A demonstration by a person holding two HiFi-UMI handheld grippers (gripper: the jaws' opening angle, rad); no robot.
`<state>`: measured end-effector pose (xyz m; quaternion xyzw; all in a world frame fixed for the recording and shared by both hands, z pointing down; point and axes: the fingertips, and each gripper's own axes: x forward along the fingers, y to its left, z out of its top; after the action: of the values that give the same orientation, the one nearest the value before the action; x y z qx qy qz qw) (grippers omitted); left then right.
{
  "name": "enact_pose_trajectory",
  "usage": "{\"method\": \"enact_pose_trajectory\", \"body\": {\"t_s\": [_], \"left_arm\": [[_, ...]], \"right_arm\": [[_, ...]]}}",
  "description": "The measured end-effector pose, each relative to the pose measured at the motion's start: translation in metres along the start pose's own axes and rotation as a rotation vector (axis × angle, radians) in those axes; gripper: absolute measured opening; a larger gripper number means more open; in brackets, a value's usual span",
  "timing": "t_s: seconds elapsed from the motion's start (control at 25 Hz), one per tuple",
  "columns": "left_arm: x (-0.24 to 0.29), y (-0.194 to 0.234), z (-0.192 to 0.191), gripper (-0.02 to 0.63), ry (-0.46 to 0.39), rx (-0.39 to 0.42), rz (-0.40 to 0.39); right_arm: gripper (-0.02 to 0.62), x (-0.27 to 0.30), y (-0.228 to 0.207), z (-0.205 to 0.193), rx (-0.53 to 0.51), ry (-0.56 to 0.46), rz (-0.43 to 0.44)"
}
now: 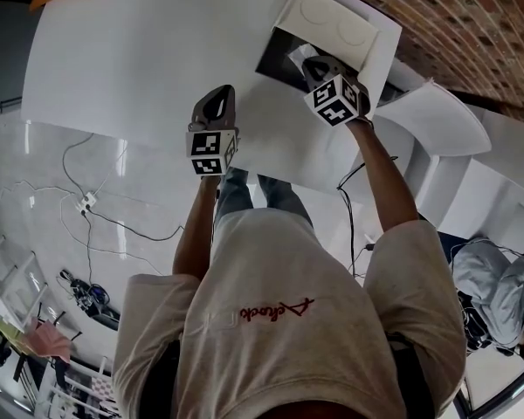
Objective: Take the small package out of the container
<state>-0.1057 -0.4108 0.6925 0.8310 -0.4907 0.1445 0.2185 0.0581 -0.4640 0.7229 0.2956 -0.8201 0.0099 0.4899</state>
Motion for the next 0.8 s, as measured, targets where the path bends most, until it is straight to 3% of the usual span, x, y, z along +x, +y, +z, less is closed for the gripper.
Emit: {"method": "enact_pose_trajectory", "body": {"t_s": [0.4, 0.8], "left_arm": [[-0.007, -0.015, 0.021, 0.009, -0.035, 0.027, -0.016], [-0.014, -0.025, 0.047, 0.009, -0.074, 0.059, -0.021]], "right_arm": [[0.012, -0.051, 0.001, 0.021, -0.067, -0.086, -0.094], [0.012, -0.088, -0.003, 0.033, -0.032, -0.148, -0.154]]}}
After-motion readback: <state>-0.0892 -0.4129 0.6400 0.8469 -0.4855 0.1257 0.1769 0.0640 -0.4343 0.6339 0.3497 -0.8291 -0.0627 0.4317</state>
